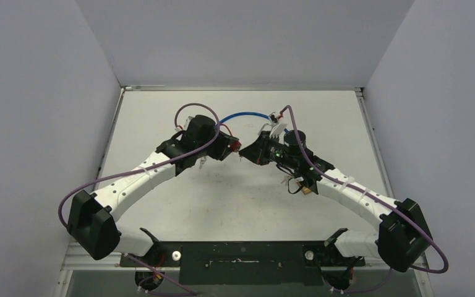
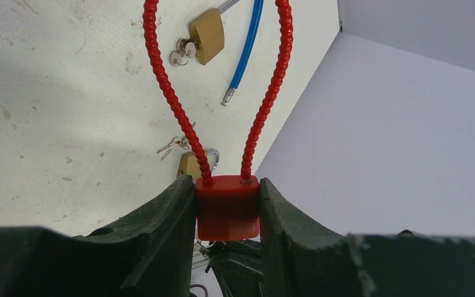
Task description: Unlock with the key
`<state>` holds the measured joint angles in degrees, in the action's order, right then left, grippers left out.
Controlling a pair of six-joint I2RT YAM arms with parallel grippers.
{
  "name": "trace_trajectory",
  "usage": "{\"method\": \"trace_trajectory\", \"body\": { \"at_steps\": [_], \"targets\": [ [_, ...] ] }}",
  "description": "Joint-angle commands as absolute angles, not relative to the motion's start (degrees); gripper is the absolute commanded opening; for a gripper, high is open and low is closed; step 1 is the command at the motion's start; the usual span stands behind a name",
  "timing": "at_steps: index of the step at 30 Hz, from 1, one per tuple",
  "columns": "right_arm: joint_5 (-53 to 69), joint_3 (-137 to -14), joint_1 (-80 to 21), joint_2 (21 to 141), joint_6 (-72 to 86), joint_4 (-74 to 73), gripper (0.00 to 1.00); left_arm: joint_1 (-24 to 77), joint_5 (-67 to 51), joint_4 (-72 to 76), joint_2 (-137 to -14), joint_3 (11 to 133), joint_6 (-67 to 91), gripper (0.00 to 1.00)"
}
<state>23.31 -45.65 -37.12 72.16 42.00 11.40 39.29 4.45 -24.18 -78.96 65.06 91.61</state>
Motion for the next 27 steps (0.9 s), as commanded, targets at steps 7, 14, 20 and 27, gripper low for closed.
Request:
{"method": "trace_trajectory", "body": {
  "at_steps": [7,14,20,27],
  "targets": [
    [19.56,-59.47,-37.55,78.50,41.18,-1.42,0.00,42.15,-5.78,-18.00,-77.19,67.34,89.74,0.00],
    [26.71,-64.52,-32.66,81.36,44.38,-8.67,0.00,42.80,-3.69,-21.04,-76.91,67.91,84.86,0.00],
    [31.71,-65.42,-30.59,81.01,44.81,-8.90,0.00,43.02,-2.96,-22.42,-77.08,68.14,82.89,0.00],
    [34.06,-62.43,-29.14,78.96,45.30,-5.73,0.00,43.07,-2.95,-22.11,-76.65,67.54,83.23,0.00]
  ]
}}
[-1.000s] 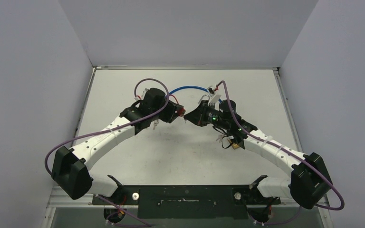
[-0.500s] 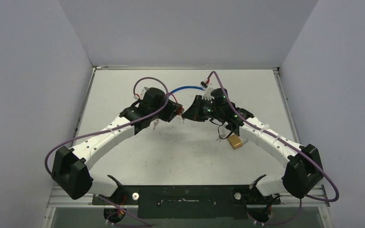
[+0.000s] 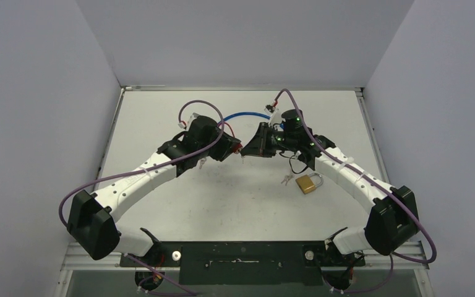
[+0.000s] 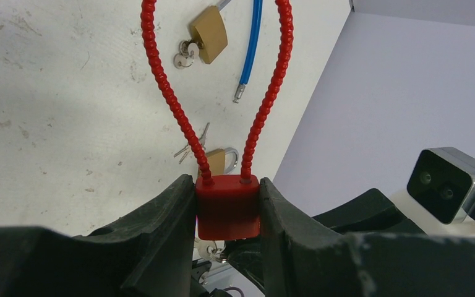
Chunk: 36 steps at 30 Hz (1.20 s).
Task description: Unlock with the key
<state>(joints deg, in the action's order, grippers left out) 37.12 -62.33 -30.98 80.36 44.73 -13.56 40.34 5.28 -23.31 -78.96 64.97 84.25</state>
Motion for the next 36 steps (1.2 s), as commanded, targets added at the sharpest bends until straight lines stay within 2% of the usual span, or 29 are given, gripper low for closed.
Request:
{"method": "trace_trajectory", "body": {
  "at_steps": [1,13,24,30,36],
  "targets": [
    [34.27,-62.26,-28.83,78.70,45.18,-5.69,0.00,43.12,-2.93,-22.33,-76.50,67.38,83.34,0.00],
    [28.76,-59.23,-32.40,77.47,40.84,-2.22,0.00,42.91,-3.13,-20.02,-73.90,64.24,91.63,0.00],
    [19.37,-65.80,-36.70,81.64,44.30,-11.34,0.00,43.33,-1.68,-20.18,-73.76,63.53,92.14,0.00],
    [16.79,-66.29,-38.99,82.57,46.85,-10.56,0.00,43.55,-1.82,-20.80,-74.61,62.96,93.89,0.00],
    [11.63,-65.35,-42.59,83.45,41.29,-7.70,0.00,43.51,-1.97,-16.70,-74.97,61.34,98.30,0.00]
  ]
}}
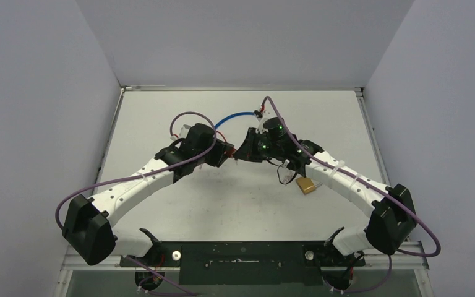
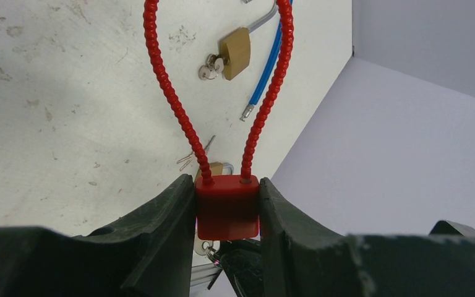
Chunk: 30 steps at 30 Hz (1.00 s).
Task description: Unlock with the key
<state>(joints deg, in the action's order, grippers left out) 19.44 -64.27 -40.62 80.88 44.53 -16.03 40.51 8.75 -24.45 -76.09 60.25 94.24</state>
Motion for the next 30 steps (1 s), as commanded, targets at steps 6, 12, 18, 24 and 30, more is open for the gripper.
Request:
{"method": "trace_trajectory", "body": {
  "at_steps": [6,12,18,24,30],
  "targets": [
    [9.76,-66.33,-43.10,85.48,41.42,-9.32,0.00,43.67,-2.83,-16.08,-75.06,61.05,97.73,0.00],
    [13.47,-67.82,-41.40,86.52,42.86,-9.66,0.00,43.70,-1.79,-16.18,-74.17,60.26,96.14,0.00],
    [19.44,-62.80,-37.58,81.71,44.01,-5.15,0.06,43.43,1.78,-17.49,-74.13,60.27,92.66,0.00],
    [24.00,-60.49,-34.63,77.93,43.06,-5.08,0.24,42.58,2.71,-16.15,-73.92,58.74,93.29,0.00],
    [27.30,-55.71,-33.52,70.20,41.54,-2.58,0.58,41.13,3.22,-15.40,-73.74,58.29,93.44,0.00]
  ]
}}
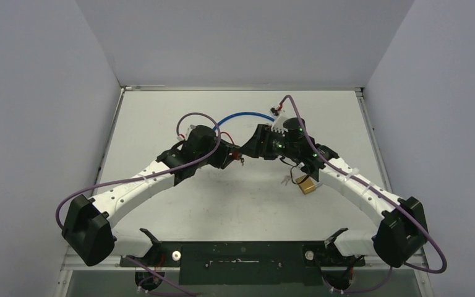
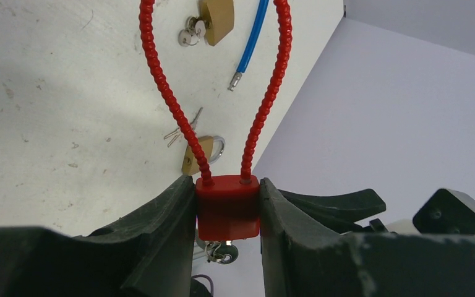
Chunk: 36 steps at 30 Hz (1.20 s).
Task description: Unlock with the key
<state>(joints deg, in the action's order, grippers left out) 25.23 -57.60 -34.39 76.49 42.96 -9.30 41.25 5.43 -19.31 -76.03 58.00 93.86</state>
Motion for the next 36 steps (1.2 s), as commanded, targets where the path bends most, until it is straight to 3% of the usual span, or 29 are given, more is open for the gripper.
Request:
{"method": "trace_trajectory", "body": {
  "at_steps": [1,4,8,15,18,20,27,32,36],
  "targets": [
    [27.59,-55.15,-33.49,69.29,41.30,-2.50,0.59,40.99,3.09,-15.46,-73.87,58.32,93.35,0.00],
    [28.45,-54.31,-33.56,68.73,41.21,-3.24,0.55,40.59,2.66,-15.47,-74.04,58.44,93.21,0.00],
    [28.27,-53.63,-34.31,69.20,40.93,-3.89,0.41,40.29,2.33,-15.54,-74.33,58.70,93.01,0.00],
    [27.94,-54.94,-34.72,70.72,39.40,-6.92,0.42,40.05,1.23,-15.42,-74.62,58.76,93.41,0.00],
    [28.82,-55.26,-34.80,71.53,39.46,-7.10,0.31,39.94,1.23,-15.56,-74.50,58.61,93.41,0.00],
    [29.25,-55.53,-35.18,71.94,39.46,-7.16,0.28,39.94,1.19,-15.41,-74.54,58.49,93.50,0.00],
    [30.41,-55.98,-35.59,72.70,39.07,-7.81,0.31,39.97,0.99,-15.16,-74.55,58.31,93.78,0.00],
    [30.42,-56.20,-35.68,73.33,39.50,-7.85,0.08,39.95,0.97,-15.24,-74.27,58.27,93.78,0.00],
    [31.00,-56.70,-35.68,73.94,39.89,-7.65,0.00,39.97,0.92,-15.25,-74.18,58.37,93.78,0.00]
  ]
}}
